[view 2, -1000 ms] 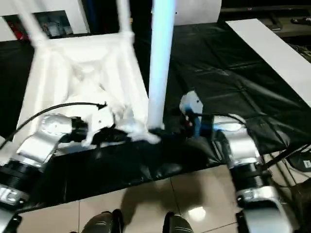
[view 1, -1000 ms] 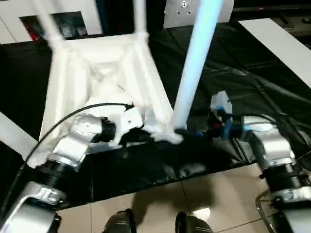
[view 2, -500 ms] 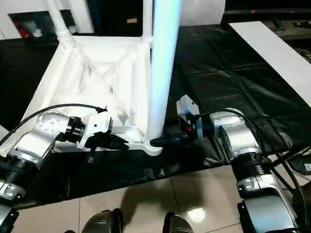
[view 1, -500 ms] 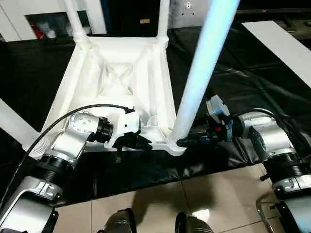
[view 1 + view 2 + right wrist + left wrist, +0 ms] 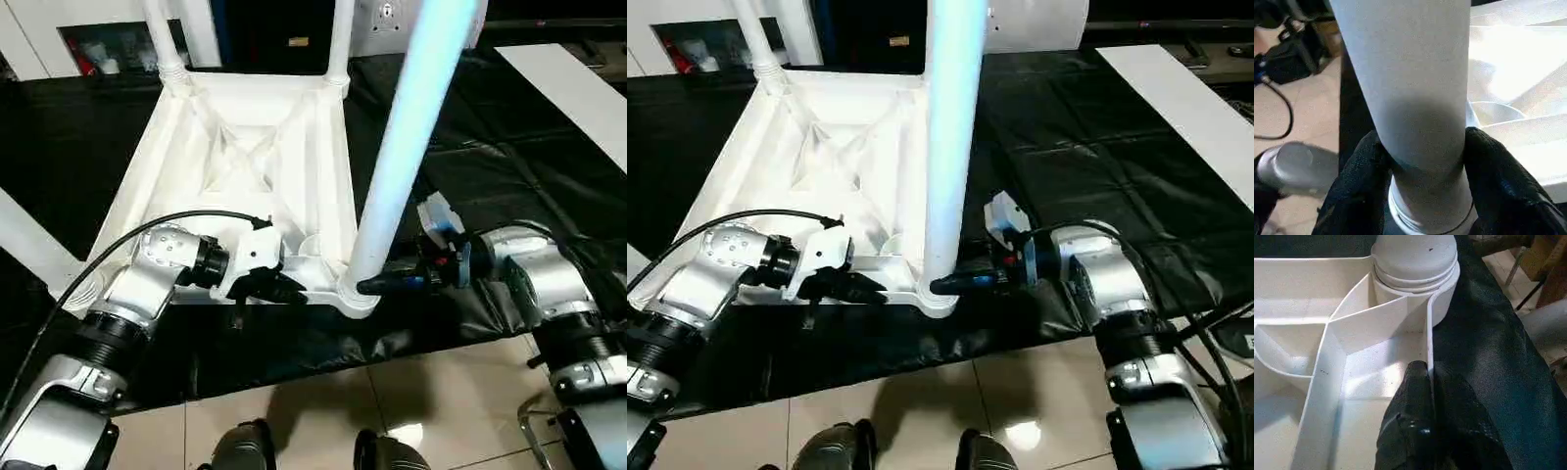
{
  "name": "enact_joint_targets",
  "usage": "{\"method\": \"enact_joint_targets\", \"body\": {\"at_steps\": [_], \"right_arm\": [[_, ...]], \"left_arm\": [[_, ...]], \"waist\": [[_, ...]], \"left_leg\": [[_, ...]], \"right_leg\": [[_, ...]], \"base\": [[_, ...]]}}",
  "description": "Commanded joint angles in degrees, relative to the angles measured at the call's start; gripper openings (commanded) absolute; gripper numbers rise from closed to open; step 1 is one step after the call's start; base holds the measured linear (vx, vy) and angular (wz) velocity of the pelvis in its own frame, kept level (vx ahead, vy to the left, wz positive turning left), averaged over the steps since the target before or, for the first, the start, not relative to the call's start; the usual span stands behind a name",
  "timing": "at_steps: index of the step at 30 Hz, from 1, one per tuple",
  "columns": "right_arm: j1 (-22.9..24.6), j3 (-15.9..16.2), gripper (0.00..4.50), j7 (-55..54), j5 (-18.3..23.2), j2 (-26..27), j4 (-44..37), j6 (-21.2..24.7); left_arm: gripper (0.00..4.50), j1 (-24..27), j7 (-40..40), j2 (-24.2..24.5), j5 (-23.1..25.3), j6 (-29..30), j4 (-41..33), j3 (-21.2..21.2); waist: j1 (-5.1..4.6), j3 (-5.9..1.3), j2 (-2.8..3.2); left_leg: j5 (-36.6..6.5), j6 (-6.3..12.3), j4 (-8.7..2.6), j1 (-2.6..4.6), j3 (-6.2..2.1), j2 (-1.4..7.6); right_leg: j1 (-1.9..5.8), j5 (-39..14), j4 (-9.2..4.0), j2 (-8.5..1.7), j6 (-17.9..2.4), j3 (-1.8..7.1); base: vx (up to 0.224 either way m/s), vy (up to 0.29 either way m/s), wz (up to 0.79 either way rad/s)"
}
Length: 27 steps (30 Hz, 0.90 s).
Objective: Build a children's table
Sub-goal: Rotate leg to tighten
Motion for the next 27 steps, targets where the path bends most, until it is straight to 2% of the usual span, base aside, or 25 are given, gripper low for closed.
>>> {"method": "enact_joint_targets", "body": {"at_steps": [1, 2, 3, 5, 6, 8, 9, 10, 12, 13, 15, 16, 18, 19, 20, 21, 22, 23, 24, 27], "right_arm": [[1.6, 1.5, 1.93, -1.0, 1.4, 1.5, -3.1, 1.5], [2.9, 1.4, 1.93, -3.9, 1.0, 2.4, -4.4, 2.0], [4.4, 0.9, 1.93, -8.0, 0.5, 4.1, -5.9, 2.1], [6.3, 0.6, 1.92, -13.0, -0.2, 6.4, -7.9, 2.9], [6.6, 0.6, 1.92, -14.5, -0.7, 7.1, -8.2, 2.7], [7.5, 0.5, 1.91, -19.4, -2.1, 9.4, -9.3, 3.0], [7.8, 0.4, 1.91, -21.8, -2.6, 10.5, -9.8, 3.8], [8.2, 0.3, 1.91, -24.7, -3.2, 12.1, -10.3, 4.3], [8.7, 0.1, 1.9, -30.7, -4.5, 15.4, -10.9, 5.3], [9.0, 0.0, 1.9, -33.9, -5.1, 17.0, -11.3, 6.0], [9.2, -0.1, 1.9, -39.7, -6.3, 20.3, -11.6, 6.5], [8.9, -0.9, 1.9, -45.0, -6.6, 23.4, -11.4, 7.5], [8.3, -1.7, 1.9, -50.1, -7.1, 26.3, -10.6, 7.9], [7.8, -2.1, 1.9, -52.3, -7.6, 27.3, -9.9, 7.7], [6.6, -3.2, 1.9, -57.3, -8.2, 29.9, -8.2, 7.6], [6.0, -3.9, 1.9, -59.5, -8.4, 31.0, -7.3, 7.6], [5.6, -4.5, 1.9, -59.9, -7.8, 31.9, -6.7, 7.0], [5.6, -4.5, 1.9, -59.9, -7.8, 31.9, -6.7, 7.0], [5.5, -4.8, 2.46, -59.9, -7.5, 32.4, -6.6, 6.8], [6.5, -4.6, 2.7, -58.4, -7.7, 31.6, -7.7, 5.5]], "left_arm": [[0.0, -0.7, 4.5, -1.7, -0.5, 1.1, -2.7, 1.3], [0.0, -0.4, 6.5, -2.0, 0.3, 2.6, -3.8, 1.4], [0.0, 0.0, 9.2, -2.8, 1.2, 4.8, -5.3, 1.5], [0.0, 0.1, 13.0, -4.5, 1.7, 8.5, -7.4, 2.0], [0.0, -0.1, 14.0, -4.9, 2.2, 9.2, -7.7, 2.1], [0.0, -0.9, 16.9, -6.4, 3.3, 11.5, -8.2, 2.1], [0.0, -1.2, 18.3, -7.2, 3.6, 12.8, -8.5, 2.2], [0.0, -1.8, 20.6, -8.6, 4.2, 14.1, -8.6, 2.4], [0.0, -2.9, 24.6, -11.1, 5.0, 16.1, -8.4, 2.5], [0.0, -3.2, 26.4, -12.3, 5.4, 17.2, -8.6, 2.5], [0.0, -3.8, 29.2, -14.5, 5.8, 19.0, -8.7, 2.5], [0.0, -4.0, 31.6, -16.3, 6.3, 20.3, -8.9, 2.5], [0.0, -4.2, 33.1, -17.7, 6.7, 21.4, -8.9, 2.6], [0.0, -4.3, 34.0, -18.2, 7.0, 21.5, -8.8, 2.7], [0.0, -4.5, 35.5, -19.1, 7.6, 22.0, -8.6, 2.8], [0.0, -4.6, 36.1, -19.4, 7.9, 22.1, -8.5, 2.8], [0.0, -4.8, 36.8, -19.6, 8.3, 22.1, -8.4, 2.8], [0.0, -4.8, 36.8, -19.6, 8.3, 22.1, -8.4, 2.8], [0.0, -4.9, 37.2, -19.8, 8.6, 22.4, -8.4, 2.8], [0.0, -4.6, 36.0, -18.9, 8.7, 22.2, -9.0, 2.5]], "waist": [[-0.51, -4.64, -0.36], [-0.59, -4.5, -0.44], [-0.7, -4.3, -0.16], [-1.09, -4.04, -0.39], [-1.29, -3.94, -0.51], [-1.9, -3.78, -0.49], [-2.27, -3.56, -0.38], [-2.62, -3.49, -0.57], [-2.85, -3.5, -0.55], [-3.27, -3.3, -0.48], [-3.66, -3.28, -0.58], [-3.94, -3.25, -0.42], [-4.04, -3.39, -0.35], [-4.13, -3.35, -0.34], [-4.23, -3.51, 0.01], [-4.53, -3.68, -0.17], [-4.43, -3.73, 0.07], [-4.6, -3.78, 0.15], [-4.62, -3.96, 0.14], [-4.53, -4.22, 0.17]], "left_leg": [[-11.3, 4.81, -3.78, 2.61, -1.75, 4.2], [-12.2, 4.23, -3.95, 2.55, -1.86, 4.2], [-13.6, 3.4, -4.17, 2.64, -1.94, 4.28], [-16.4, 2.03, -4.36, 2.56, -2.24, 3.98], [-16.8, 1.46, -4.59, 2.47, -2.32, 4.05], [-19.5, 0.27, -4.64, 2.94, -2.52, 3.89], [-20.2, -0.19, -4.83, 2.8, -2.63, 3.89], [-21.1, -0.58, -4.88, 2.81, -2.69, 3.78], [-21.7, -0.75, -4.83, 2.86, -2.87, 3.63], [-23.0, -1.2, -4.78, 3.14, -2.93, 3.61], [-23.4, -1.29, -4.92, 2.82, -3.09, 3.47], [-24.1, -1.41, -4.97, 2.84, -3.15, 3.45], [-24.6, -1.5, -4.91, 3.04, -3.25, 3.3], [-24.8, -1.44, -4.96, 3.05, -3.24, 3.29], [-24.6, -1.54, -5.02, 3.06, -3.21, 3.33], [-24.1, -1.59, -5.21, 2.75, -3.3, 3.28], [-23.7, -1.59, -5.26, 2.73, -3.32, 3.35], [-23.7, -1.48, -5.31, 2.95, -3.11, 3.43], [-22.9, -1.13, -5.29, 2.95, -2.91, 3.42], [-19.3, 0.36, -5.15, 2.64, -2.46, 3.39]], "right_leg": [[2.64, -14.4, -2.96, -4.08, -14.4, 2.44], [2.67, -16.3, -3.1, -4.12, -13.8, 2.43], [2.46, -18.5, -3.44, -4.23, -13.1, 2.55], [2.49, -23.7, -3.97, -4.38, -11.6, 2.42], [2.6, -24.5, -3.99, -4.35, -11.0, 2.49], [2.09, -28.5, -4.65, -4.44, -9.7, 2.54], [2.0, -29.4, -4.87, -4.39, -9.2, 2.58], [1.92, -30.7, -4.96, -4.32, -8.6, 2.54], [1.93, -32.4, -5.18, -4.46, -7.9, 2.43], [1.41, -34.4, -5.65, -4.44, -7.1, 2.49], [1.53, -35.5, -5.8, -4.45, -6.2, 2.33], [1.38, -36.0, -5.92, -4.39, -5.8, 2.31], [1.28, -36.7, -6.19, -4.46, -5.3, 2.19], [1.27, -36.6, -6.24, -4.41, -5.2, 2.16], [1.22, -35.2, -6.18, -4.32, -5.4, 2.22], [1.62, -32.9, -5.96, -4.16, -5.8, 2.07], [1.67, -31.6, -5.79, -4.17, -6.0, 2.1], [1.5, -28.8, -5.75, -4.0, -6.6, 2.19], [1.72, -25.3, -5.49, -3.84, -7.4, 2.27], [2.23, -17.6, -4.74, -3.74, -9.8, 2.54]], "base": [[0.0, 0.0, 0.0], [0.0, 0.0, 0.0], [0.0, 0.0, 0.0], [0.0, 0.0, 0.0], [0.0, 0.0, 0.0], [0.0, 0.0, 0.0], [0.0, 0.0, 0.0], [0.0, 0.0, 0.0], [0.0, 0.0, 0.0], [0.0, 0.0, 0.0], [0.0, 0.0, 0.0], [0.0, 0.0, 0.0], [0.0, 0.0, 0.0], [0.0, 0.0, 0.0], [0.0, 0.0, 0.0], [0.0, 0.0, 0.0], [0.0, 0.0, 0.0], [0.0, 0.0, 0.0], [0.0, 0.0, 0.0], [0.0, 0.0, 0.0]]}}
